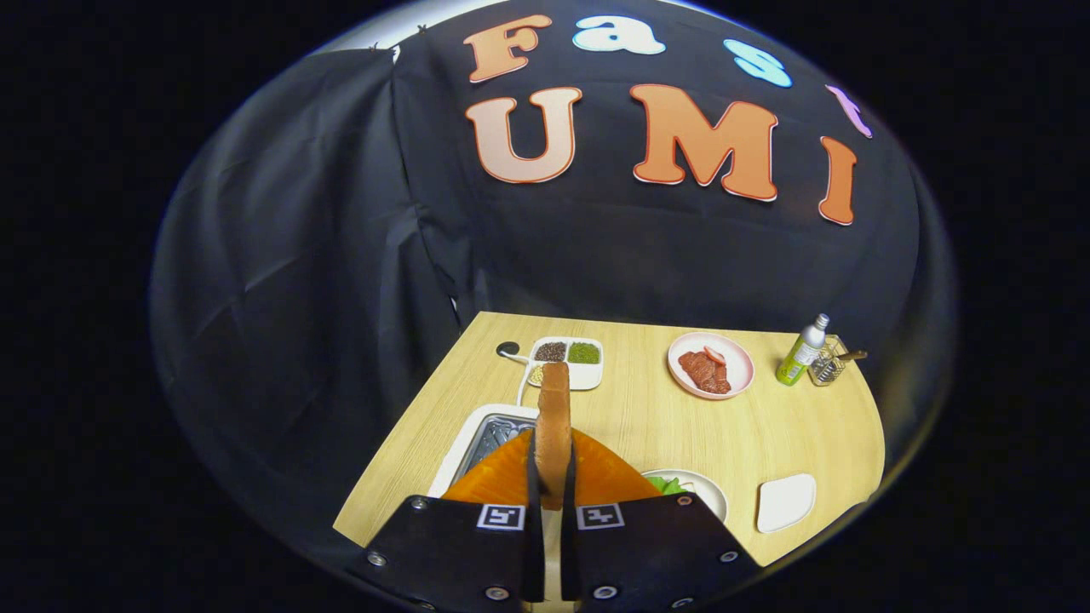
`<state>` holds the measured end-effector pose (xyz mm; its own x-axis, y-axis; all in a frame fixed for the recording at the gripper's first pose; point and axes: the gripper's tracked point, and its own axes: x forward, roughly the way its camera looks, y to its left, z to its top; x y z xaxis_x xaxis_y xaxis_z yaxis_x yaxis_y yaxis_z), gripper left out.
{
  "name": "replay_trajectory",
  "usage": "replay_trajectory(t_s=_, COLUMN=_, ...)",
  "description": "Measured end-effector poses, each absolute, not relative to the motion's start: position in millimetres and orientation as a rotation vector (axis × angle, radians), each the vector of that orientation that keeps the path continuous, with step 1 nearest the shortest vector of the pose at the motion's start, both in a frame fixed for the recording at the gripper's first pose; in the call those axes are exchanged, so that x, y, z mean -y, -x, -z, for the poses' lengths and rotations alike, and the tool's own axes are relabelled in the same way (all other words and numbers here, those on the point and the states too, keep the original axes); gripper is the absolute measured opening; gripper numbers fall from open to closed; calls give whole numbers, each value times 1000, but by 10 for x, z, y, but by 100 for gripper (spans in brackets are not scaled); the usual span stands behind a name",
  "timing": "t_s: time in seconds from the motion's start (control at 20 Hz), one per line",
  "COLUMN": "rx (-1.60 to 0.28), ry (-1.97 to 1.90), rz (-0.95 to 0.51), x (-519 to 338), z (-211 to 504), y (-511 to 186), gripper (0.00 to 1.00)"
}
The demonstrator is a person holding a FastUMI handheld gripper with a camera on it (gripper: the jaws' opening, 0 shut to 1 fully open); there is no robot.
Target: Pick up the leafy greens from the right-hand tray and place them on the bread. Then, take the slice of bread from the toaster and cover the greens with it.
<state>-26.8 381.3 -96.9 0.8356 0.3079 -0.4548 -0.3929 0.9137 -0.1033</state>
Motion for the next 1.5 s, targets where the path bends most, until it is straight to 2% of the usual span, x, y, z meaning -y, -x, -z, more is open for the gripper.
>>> replay_trajectory(t_s=0.55, rx=-526, ry=166, rz=-306, x=-3021, z=1363, y=151, gripper=8)
replay_trajectory(t_s=1.25, rx=-662, ry=81, rz=-374, x=-2553, z=2380, y=-65, gripper=8)
replay_trajectory(t_s=1.5, rx=-675, ry=28, rz=-380, x=-2352, z=2520, y=-194, gripper=8)
